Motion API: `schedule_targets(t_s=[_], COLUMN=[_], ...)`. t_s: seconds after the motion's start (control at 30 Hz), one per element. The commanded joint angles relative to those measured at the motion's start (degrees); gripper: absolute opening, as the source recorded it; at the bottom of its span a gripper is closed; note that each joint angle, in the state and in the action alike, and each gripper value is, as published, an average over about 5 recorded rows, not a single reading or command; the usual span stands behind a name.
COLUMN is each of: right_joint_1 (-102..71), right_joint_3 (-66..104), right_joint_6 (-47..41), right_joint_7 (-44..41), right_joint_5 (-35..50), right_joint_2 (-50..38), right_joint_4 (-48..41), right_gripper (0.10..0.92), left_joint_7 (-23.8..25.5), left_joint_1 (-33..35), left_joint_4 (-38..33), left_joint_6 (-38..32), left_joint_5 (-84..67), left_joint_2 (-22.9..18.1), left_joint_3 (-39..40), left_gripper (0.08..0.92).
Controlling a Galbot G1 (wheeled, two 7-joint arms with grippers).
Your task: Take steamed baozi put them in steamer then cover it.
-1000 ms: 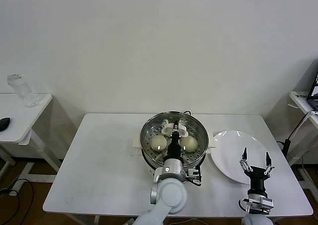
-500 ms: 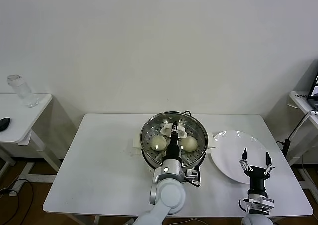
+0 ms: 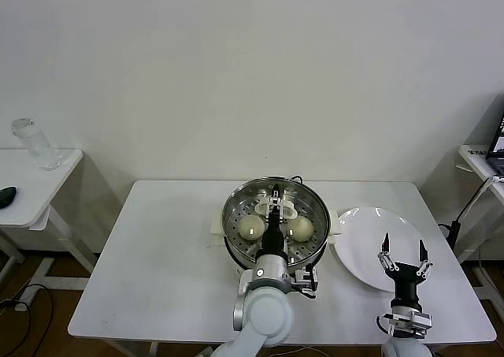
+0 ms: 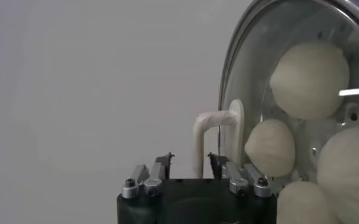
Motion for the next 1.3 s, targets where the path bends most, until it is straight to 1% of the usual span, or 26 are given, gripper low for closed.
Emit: schedule_targets(t_s=[0.03, 0.1, 0.2, 0.33, 0.5, 0.63, 0.7, 0.77, 0.83, 0.87, 0.93, 1.03, 1.1, 1.2, 1.3], right_joint_1=[1.2, 1.4, 1.4, 1.3, 1.5, 1.6, 1.6, 1.5, 1.3, 1.2, 1.1, 0.8, 0.8, 1.3, 1.6], right_joint_3=[-0.3, -0.5, -0.7, -0.7, -0.7, -0.8, -0.9, -1.2, -1.8, -2.2, -3.1, -4.1, -4.4, -4.7, -5.1], right_joint_6=[-0.3, -0.4, -0.3, -0.2, 0.1, 0.2, -0.1, -0.9, -2.5, -3.5, -6.3, -10.5, -12.1, -13.0, -13.9], right_joint_7=[0.1, 0.1, 0.1, 0.0, -0.1, -0.2, -0.2, 0.0, 0.3, 0.5, 1.0, 0.5, -0.5, -1.3, -1.6], right_joint_5=[0.3, 0.3, 0.2, 0.2, 0.2, 0.1, 0.1, 0.1, 0.3, 0.5, 1.5, 3.8, 5.1, 6.5, 7.6], right_joint_2=[-0.1, -0.2, -0.2, -0.2, -0.5, -0.7, -0.9, -1.1, -1.3, -1.5, -2.0, -3.0, -3.5, -4.1, -4.7], right_joint_4=[0.0, 0.0, -0.2, -0.4, -0.7, -0.6, -0.3, 0.1, 0.7, 1.1, 2.1, 3.8, 4.5, 4.6, 4.5], right_gripper=[0.823, 0.823, 0.823, 0.823, 0.823, 0.823, 0.823, 0.823, 0.823, 0.823, 0.823, 0.823, 0.823, 0.823, 0.823], left_joint_7=[1.6, 1.5, 0.5, -2.9, -5.6, -7.4, -9.8, -14.2, -18.8, -20.2, -21.4, -20.9, -19.9, -18.6, -17.4], left_joint_1=[1.3, 1.5, 1.8, 1.2, 0.5, 0.9, 1.2, 1.5, 2.0, 2.3, 3.4, 6.0, 8.1, 11.0, 13.1], left_joint_4=[-7.6, -8.6, -10.4, -14.1, -18.8, -19.9, -19.6, -18.0, -14.9, -13.1, -9.6, -5.4, -3.4, -1.1, 0.7], left_joint_6=[1.4, 1.8, 2.0, 1.8, 2.9, 2.3, 1.1, -2.7, -9.3, -12.5, -19.3, -28.7, -33.2, -37.7, -42.0], left_joint_5=[-10.5, -12.5, -17.8, -28.7, -42.5, -49.6, -54.5, -62.0, -70.7, -74.3, -80.4, -86.0, -88.8, -92.5, -93.6], left_joint_2=[4.6, 5.6, 6.6, 7.1, 8.8, 10.7, 11.8, 12.4, 12.6, 12.5, 12.4, 12.2, 12.1, 11.8, 11.4], left_joint_3=[-0.4, -0.8, -1.8, -4.9, -10.3, -17.1, -20.3, -23.2, -26.1, -27.4, -30.5, -34.9, -37.7, -41.0, -42.5], left_gripper=[0.721, 0.77, 0.816, 0.822, 0.823, 0.823, 0.823, 0.823, 0.823, 0.823, 0.823, 0.823, 0.823, 0.823, 0.823])
